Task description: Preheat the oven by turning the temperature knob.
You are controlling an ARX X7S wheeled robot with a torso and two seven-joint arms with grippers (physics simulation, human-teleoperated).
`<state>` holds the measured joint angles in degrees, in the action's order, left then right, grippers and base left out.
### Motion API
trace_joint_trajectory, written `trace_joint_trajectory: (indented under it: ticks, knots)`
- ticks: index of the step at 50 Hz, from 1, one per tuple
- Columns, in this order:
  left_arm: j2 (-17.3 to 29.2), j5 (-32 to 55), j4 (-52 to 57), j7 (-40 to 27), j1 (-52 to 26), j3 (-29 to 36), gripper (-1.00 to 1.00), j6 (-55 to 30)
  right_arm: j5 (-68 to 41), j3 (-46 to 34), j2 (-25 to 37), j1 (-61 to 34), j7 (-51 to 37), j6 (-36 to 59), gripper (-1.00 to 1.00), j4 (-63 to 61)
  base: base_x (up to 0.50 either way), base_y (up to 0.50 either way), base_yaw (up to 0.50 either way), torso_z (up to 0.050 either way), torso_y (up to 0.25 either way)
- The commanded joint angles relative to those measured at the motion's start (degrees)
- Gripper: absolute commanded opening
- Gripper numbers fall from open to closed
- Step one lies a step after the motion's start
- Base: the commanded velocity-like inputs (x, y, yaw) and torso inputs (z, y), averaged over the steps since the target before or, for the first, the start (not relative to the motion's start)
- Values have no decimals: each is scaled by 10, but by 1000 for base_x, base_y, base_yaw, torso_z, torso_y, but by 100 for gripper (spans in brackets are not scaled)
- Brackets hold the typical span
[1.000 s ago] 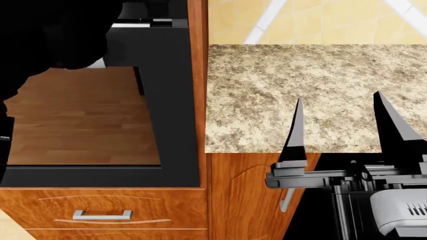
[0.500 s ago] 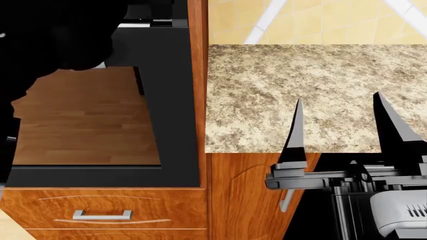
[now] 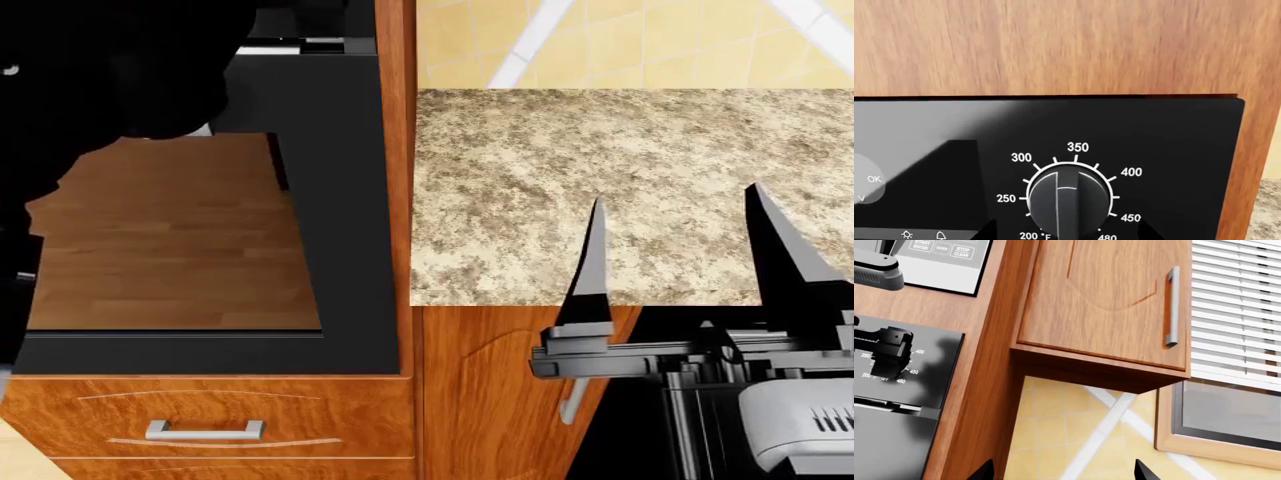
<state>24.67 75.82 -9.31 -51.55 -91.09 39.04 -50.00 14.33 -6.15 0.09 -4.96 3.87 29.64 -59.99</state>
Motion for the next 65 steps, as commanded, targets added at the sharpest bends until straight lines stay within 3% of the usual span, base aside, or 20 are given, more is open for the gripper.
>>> trace_joint_trajectory:
  ticks: [1, 65]
  knots:
    - [0, -1, -3, 5, 1, 0, -100, 4, 1, -2, 0, -1, -1, 3, 100, 0, 0, 0, 0, 0, 0]
    - [-11, -32, -48, 39, 7, 15, -100, 33, -2, -1, 0, 5, 1, -4, 100, 0, 0, 0, 0, 0, 0]
